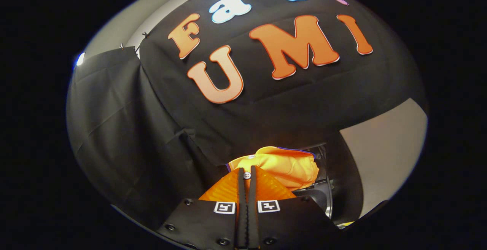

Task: Put the clothes into the washing machine and then close the washing machine lid.

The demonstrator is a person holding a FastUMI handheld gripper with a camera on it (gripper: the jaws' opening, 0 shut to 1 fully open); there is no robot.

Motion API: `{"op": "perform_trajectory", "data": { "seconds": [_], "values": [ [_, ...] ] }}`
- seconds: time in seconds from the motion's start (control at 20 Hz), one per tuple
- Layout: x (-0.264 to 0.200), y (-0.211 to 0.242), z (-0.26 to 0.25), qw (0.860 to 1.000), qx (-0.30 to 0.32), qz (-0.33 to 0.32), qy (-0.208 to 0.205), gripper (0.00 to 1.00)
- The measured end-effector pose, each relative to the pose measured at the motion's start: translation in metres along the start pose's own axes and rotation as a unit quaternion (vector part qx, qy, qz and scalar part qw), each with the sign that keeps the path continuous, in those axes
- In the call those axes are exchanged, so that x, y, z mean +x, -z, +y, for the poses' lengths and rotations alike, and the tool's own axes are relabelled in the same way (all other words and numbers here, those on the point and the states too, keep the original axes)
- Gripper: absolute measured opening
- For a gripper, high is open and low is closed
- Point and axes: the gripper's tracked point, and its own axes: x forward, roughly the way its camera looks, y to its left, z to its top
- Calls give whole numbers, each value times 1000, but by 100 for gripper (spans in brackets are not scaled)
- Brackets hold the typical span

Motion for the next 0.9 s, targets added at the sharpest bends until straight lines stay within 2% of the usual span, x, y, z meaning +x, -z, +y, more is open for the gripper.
{"op": "perform_trajectory", "data": {
  "seconds": [0.2, 0.5, 0.7, 0.9],
  "values": [
    [58, 60, -16, 999, 14, 44, 9, 8],
    [129, 143, -65, 995, 19, 87, 49, 8],
    [165, 195, -94, 991, 28, 109, 79, 8],
    [176, 235, -114, 986, 38, 127, 106, 8]
  ]
}}
